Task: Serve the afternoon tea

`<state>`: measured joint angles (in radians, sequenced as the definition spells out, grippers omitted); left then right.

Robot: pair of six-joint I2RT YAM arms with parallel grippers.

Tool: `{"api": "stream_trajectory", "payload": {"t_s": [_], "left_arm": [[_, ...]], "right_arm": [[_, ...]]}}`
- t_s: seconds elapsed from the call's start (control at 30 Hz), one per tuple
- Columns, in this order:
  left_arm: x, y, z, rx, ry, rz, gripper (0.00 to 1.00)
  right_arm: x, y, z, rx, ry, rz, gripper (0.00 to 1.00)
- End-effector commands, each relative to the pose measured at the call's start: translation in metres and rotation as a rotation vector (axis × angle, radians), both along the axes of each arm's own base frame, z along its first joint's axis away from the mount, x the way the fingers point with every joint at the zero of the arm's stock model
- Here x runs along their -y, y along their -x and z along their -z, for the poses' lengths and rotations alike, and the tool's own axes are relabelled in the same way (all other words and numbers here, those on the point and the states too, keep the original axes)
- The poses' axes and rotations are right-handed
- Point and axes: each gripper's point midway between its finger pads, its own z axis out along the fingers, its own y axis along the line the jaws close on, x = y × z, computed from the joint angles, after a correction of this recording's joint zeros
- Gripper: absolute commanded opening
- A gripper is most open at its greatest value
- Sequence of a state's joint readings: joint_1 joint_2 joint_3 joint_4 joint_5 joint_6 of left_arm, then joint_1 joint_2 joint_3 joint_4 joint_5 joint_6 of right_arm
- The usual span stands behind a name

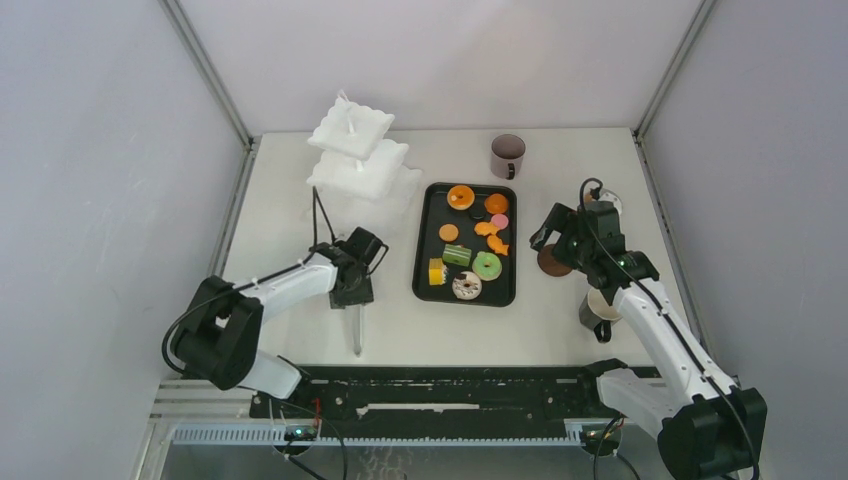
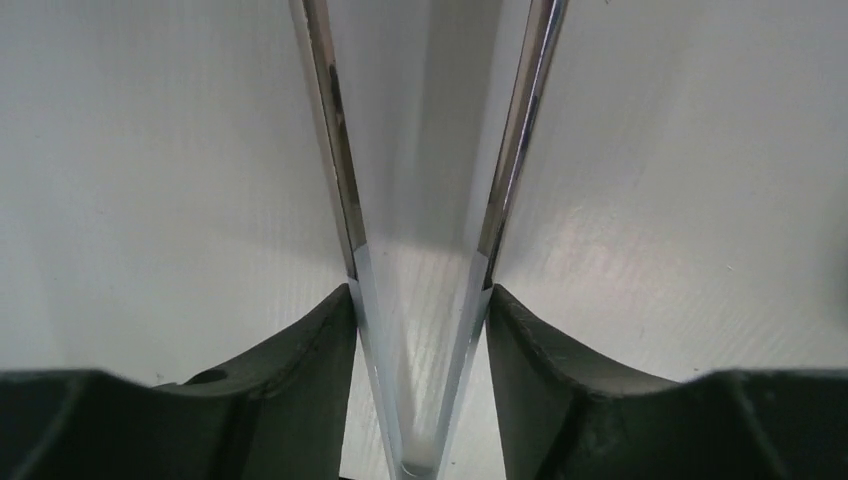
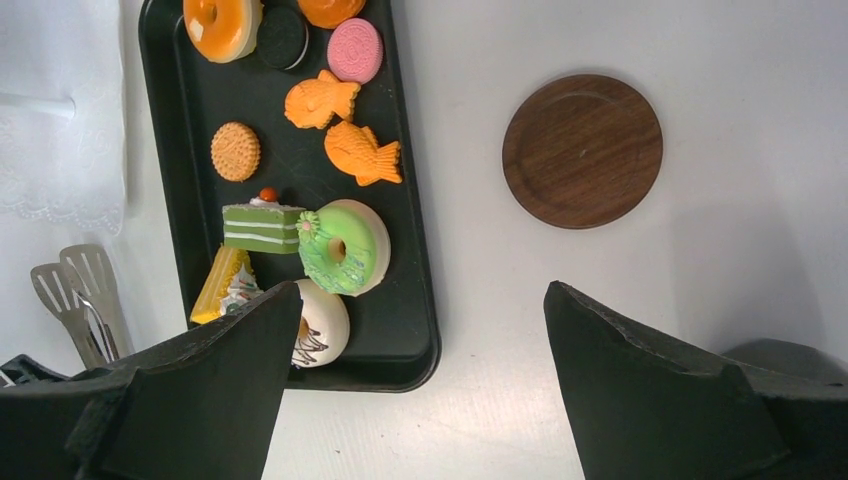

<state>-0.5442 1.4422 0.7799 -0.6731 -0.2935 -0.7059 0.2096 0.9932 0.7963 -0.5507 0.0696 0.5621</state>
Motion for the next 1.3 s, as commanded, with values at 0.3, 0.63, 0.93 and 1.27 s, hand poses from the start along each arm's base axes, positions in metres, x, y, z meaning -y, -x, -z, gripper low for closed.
{"api": "stream_trajectory", "payload": {"t_s": [0.3,0.63,0.93,1.27], "left_arm": [[0.0,-0.021,-0.057,0.158,0.023,-0.019,0.99],[-0.008,-0.011,-0.047,0.267,0.09,-0.081,1.0],[-0.004,-0.009,-0.023,0.238,0.108,-0.125,0.94],[-0.004,-0.006,0.008,0.174,0.074,-0.118,0.83]], "right_arm": [[0.007,0.002,-0.012,0.062,0.016,0.009,0.99],[0.007,0.004,-0.01,0.062,0.009,0.012,0.99],[0.003,0.003,-0.007,0.053,-0.007,0.005,0.99],[0.005,0.005,-0.007,0.049,-0.001,0.014,0.99]]}}
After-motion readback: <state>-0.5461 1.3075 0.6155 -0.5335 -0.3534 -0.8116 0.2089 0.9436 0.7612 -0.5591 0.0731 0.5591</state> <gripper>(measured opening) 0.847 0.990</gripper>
